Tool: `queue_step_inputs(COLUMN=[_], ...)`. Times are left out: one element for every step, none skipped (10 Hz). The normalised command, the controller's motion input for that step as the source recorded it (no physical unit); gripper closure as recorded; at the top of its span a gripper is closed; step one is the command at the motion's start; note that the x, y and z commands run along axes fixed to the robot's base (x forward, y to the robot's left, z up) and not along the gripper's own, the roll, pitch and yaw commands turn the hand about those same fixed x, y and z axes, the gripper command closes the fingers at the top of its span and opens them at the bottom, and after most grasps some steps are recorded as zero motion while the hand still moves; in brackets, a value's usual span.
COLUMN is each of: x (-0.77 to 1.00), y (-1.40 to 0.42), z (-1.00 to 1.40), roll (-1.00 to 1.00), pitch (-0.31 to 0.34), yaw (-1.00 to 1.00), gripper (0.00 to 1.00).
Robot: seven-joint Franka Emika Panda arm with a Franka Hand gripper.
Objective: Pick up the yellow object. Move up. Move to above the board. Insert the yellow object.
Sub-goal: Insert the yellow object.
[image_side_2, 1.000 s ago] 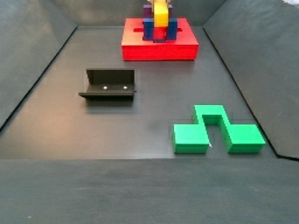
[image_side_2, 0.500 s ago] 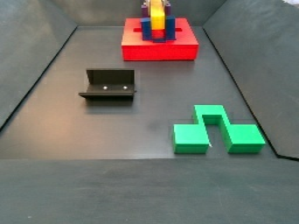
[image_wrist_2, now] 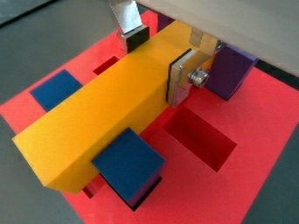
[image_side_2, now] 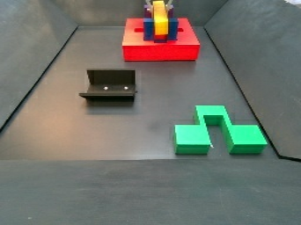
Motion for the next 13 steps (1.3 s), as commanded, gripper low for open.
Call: queue_step_inputs(x=[0.00, 0.00, 0.00, 0.00, 0.00, 0.00, 0.00, 0.04, 0.05, 0.06, 0.01, 0.03, 0.01], y=[-0.01, 0.00, -0.03, -0.03, -0.04, -0.09, -0.13, -0.15, -0.06, 0.00, 0.00, 0.04, 0.07], z=[-0.24, -0.25, -0.26, -0.23, -0.19, -0.15, -0.12, -0.09, -0.16, -0.23, -0.24, -0.21, -0.17], roll=[0.11, 0.10, 0.07, 0.06, 0.06, 0.04, 0.02, 0.02, 0.03, 0.08, 0.14, 0.16, 0.13], pitch=[0.000, 0.000, 0.000, 0.000, 0.000, 0.000, 0.000, 0.000, 0.000, 0.000, 0.000, 0.010, 0.016], yaw=[0.00, 0.00, 0.00, 0.00, 0.00, 0.00, 0.00, 0.00, 0.00, 0.00, 0.00, 0.00, -0.01], gripper=[1.00, 1.00, 1.00, 1.00, 1.00, 1.00, 1.00, 1.00, 1.00, 1.00, 1.00, 1.00, 1.00])
